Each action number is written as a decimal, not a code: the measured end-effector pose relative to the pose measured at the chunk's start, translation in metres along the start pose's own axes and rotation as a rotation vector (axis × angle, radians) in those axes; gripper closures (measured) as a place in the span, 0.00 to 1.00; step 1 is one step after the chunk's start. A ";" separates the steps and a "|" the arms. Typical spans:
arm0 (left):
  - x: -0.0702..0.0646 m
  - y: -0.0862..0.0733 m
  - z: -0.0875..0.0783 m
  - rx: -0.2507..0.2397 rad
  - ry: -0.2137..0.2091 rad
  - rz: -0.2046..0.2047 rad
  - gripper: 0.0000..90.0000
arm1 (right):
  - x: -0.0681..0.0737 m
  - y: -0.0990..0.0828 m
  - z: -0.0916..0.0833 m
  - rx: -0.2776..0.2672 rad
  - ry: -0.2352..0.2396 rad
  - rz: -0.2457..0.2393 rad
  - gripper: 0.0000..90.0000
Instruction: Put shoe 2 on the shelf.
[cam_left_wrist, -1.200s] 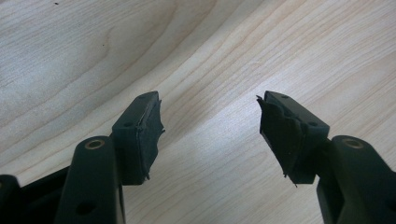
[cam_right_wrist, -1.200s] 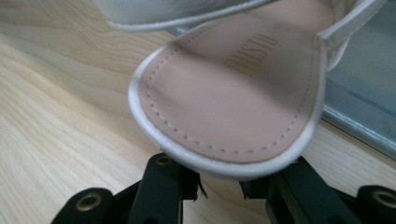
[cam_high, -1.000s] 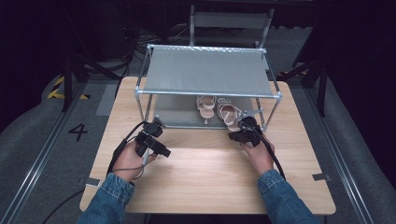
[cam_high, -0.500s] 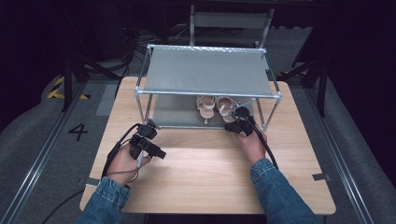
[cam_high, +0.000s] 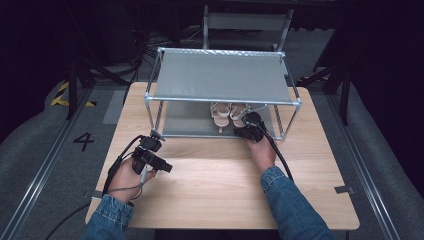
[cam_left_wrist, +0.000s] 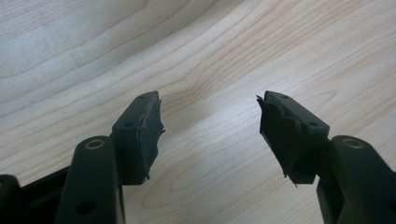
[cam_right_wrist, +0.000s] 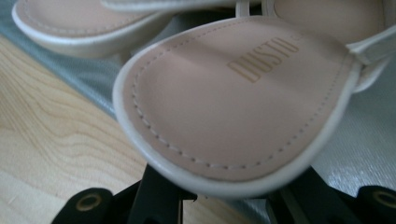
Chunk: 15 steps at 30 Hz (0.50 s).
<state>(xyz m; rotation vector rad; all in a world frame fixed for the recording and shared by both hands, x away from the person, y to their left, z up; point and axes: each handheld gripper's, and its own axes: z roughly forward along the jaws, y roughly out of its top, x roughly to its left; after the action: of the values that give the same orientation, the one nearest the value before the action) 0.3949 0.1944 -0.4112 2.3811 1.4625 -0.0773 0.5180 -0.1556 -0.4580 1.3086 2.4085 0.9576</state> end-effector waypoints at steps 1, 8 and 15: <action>0.001 -0.001 0.000 0.002 0.001 -0.002 0.43 | 0.000 0.000 0.001 -0.007 -0.007 0.005 0.82; 0.004 -0.007 -0.003 -0.001 0.004 -0.017 0.43 | 0.002 0.000 0.008 0.003 -0.015 -0.002 0.81; 0.003 -0.006 -0.001 0.000 0.005 -0.017 0.43 | 0.001 -0.006 -0.006 -0.029 0.008 0.022 0.75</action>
<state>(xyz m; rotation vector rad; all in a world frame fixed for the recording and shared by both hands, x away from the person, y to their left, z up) 0.3908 0.2002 -0.4124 2.3712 1.4851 -0.0755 0.5107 -0.1599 -0.4568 1.3261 2.3819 1.0014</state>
